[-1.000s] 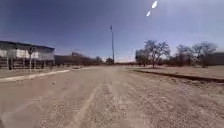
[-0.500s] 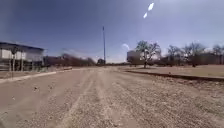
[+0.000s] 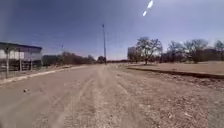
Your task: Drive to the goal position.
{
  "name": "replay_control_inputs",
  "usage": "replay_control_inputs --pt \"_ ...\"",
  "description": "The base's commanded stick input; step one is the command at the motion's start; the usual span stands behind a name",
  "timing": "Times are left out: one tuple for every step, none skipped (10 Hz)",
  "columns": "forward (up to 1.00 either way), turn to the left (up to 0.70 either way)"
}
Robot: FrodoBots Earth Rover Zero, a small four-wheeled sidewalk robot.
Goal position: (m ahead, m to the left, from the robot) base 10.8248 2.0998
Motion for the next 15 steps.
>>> replay_control_inputs --pt "1.0 0.27" --pt "1.0 0.27" --pt "1.0 0.27" --pt "1.0 0.03" --pt "1.0 0.0" --pt "1.0 0.0" --pt "1.0 0.0" --pt "1.0 0.0" --pt "1.0 0.0" --pt "1.0 0.0" --pt "1.0 0.0" --pt "1.0 0.0" --pt "1.0 0.0" --pt "1.0 0.0" --pt "1.0 0.0"
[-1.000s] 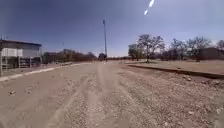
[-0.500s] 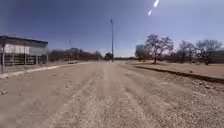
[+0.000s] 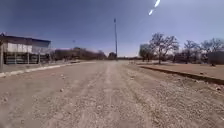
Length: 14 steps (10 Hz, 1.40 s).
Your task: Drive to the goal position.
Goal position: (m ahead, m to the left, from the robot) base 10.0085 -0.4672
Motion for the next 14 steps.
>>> replay_control_inputs --pt "1.0 0.0" --pt "1.0 0.0" --pt "1.0 0.0" --pt "1.0 0.0" --pt "1.0 0.0" --pt "1.0 0.0" --pt "1.0 0.0" --pt "1.0 0.0" --pt "1.0 0.0" --pt "1.0 0.0" --pt "1.0 0.0" --pt "1.0 0.0" --pt "1.0 0.0" --pt "1.0 0.0"
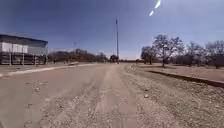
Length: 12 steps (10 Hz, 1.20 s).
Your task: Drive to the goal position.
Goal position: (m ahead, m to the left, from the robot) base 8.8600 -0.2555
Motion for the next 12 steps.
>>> replay_control_inputs --pt "1.0 0.0" --pt "1.0 0.0" --pt "1.0 0.0" --pt "1.0 0.0" --pt "1.0 0.0" --pt "1.0 0.0" --pt "1.0 0.0" --pt "1.0 0.0" --pt "1.0 0.0" --pt "1.0 0.0" --pt "1.0 0.0" --pt "1.0 0.06"
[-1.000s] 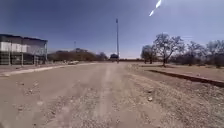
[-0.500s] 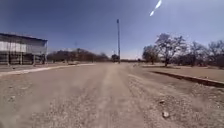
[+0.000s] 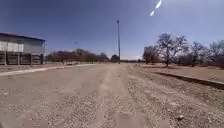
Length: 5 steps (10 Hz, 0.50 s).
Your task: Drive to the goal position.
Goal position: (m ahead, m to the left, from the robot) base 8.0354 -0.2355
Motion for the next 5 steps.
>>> replay_control_inputs --pt "1.0 0.27" --pt "1.0 0.27" --pt "1.0 0.0" --pt "1.0 0.0" --pt "1.0 0.0"
